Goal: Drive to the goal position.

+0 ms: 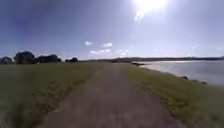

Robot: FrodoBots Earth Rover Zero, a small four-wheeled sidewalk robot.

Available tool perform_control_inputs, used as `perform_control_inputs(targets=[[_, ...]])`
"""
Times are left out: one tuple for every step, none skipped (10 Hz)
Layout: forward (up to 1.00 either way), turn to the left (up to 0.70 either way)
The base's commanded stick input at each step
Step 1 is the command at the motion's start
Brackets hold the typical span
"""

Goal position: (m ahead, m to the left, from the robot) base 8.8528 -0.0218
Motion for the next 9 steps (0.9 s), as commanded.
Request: perform_control_inputs(targets=[[0.85,0.00],[0.85,0.00],[0.85,0.00],[0.85,0.00],[0.85,0.00],[0.85,0.00],[0.85,0.00],[0.85,0.00],[0.85,0.00]])
